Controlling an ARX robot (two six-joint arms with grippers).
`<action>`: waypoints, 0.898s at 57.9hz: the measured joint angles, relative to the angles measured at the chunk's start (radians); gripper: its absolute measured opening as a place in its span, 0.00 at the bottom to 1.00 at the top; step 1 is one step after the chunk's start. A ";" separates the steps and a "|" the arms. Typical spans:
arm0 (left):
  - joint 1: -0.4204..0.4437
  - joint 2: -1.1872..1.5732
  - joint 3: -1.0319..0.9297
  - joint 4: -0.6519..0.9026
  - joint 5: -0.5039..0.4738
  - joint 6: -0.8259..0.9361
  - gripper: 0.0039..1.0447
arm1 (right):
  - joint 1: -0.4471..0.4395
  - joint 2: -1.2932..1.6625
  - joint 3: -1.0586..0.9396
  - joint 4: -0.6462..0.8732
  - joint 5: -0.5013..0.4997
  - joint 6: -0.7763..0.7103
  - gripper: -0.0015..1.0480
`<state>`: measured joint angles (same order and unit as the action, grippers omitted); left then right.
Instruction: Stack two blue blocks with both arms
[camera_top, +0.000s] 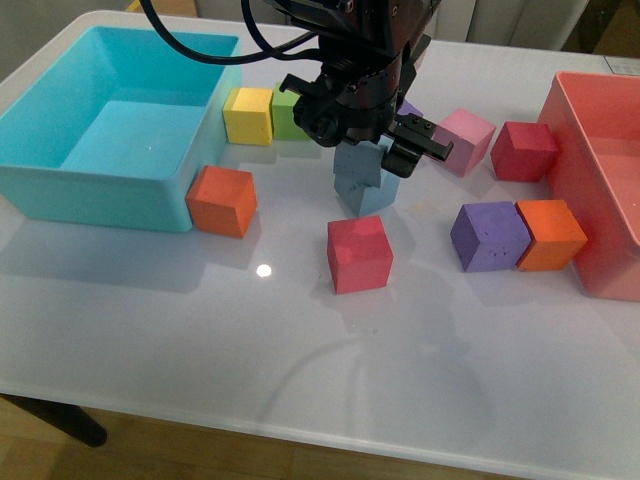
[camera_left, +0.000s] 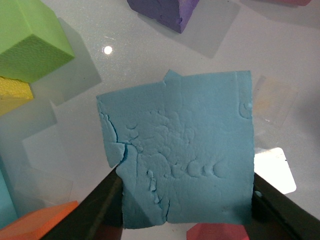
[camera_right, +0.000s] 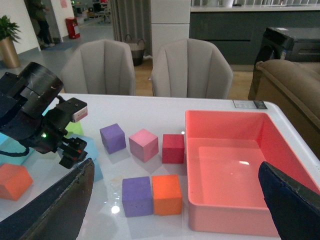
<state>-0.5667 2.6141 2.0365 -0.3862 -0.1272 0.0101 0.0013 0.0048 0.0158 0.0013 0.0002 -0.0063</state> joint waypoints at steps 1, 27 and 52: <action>0.000 0.000 0.000 0.000 0.000 0.000 0.67 | 0.000 0.000 0.000 0.000 0.000 0.000 0.91; 0.000 -0.019 -0.095 0.044 0.013 0.000 0.92 | 0.000 0.000 0.000 0.000 0.000 0.000 0.91; 0.042 -0.283 -0.381 0.194 0.026 -0.005 0.92 | 0.000 0.000 0.000 0.000 0.000 0.000 0.91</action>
<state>-0.5251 2.3306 1.6550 -0.1925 -0.1009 0.0055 0.0013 0.0048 0.0158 0.0013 0.0002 -0.0059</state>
